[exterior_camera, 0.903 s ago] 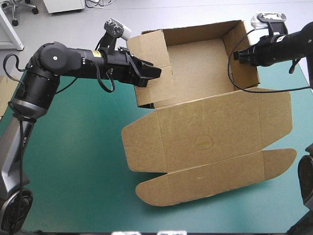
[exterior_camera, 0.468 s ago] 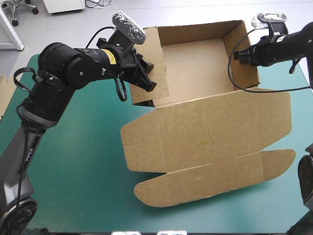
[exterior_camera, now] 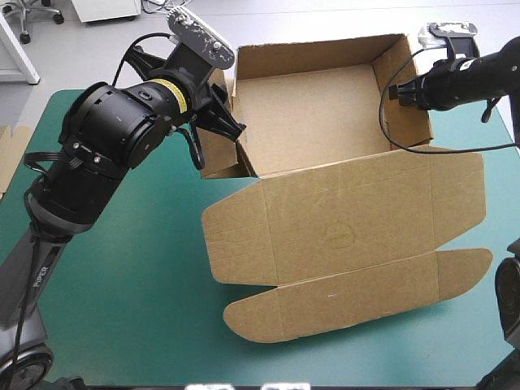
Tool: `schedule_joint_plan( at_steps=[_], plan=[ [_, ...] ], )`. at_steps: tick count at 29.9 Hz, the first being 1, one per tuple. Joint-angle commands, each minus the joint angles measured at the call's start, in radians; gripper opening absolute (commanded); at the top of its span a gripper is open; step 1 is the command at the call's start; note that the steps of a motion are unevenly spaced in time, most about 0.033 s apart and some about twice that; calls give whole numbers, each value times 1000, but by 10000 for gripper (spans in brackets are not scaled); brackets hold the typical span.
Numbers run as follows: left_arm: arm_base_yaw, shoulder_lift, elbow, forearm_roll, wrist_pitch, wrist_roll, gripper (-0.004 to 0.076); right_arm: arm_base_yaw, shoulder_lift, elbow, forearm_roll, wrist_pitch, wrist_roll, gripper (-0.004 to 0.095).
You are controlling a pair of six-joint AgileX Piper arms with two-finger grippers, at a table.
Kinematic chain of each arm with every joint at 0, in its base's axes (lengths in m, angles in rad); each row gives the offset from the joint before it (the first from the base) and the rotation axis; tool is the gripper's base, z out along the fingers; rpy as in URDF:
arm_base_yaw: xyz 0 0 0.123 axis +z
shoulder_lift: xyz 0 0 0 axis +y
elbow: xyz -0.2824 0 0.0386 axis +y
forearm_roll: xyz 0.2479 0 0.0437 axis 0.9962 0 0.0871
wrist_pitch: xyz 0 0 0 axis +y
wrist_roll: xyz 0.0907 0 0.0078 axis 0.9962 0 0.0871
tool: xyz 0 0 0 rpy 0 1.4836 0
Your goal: Fold the box
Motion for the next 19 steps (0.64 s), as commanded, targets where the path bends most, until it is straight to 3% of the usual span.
schedule_joint_plan(
  at_steps=[1, 7, 10, 13, 19],
  plan=[
    [-8, -28, -26, -41, -89, 4, 293, -3, -43, -25, 51, -46, 12, -17],
    [13, -81, -61, 77, -25, -35, 293, -3, -43, -25, 47, -44, 12, -17],
    [58, -150, -61, 67, -59, -74, 293, -3, -43, -25, 47, -44, 12, -17],
    [136, -219, -61, 58, -111, -101, 293, -3, -43, -25, 47, -42, 12, -17],
    [373, -293, 7, -33, -94, -119, 293, -3, -43, -25, 47, -38, 12, -17]
  ],
)
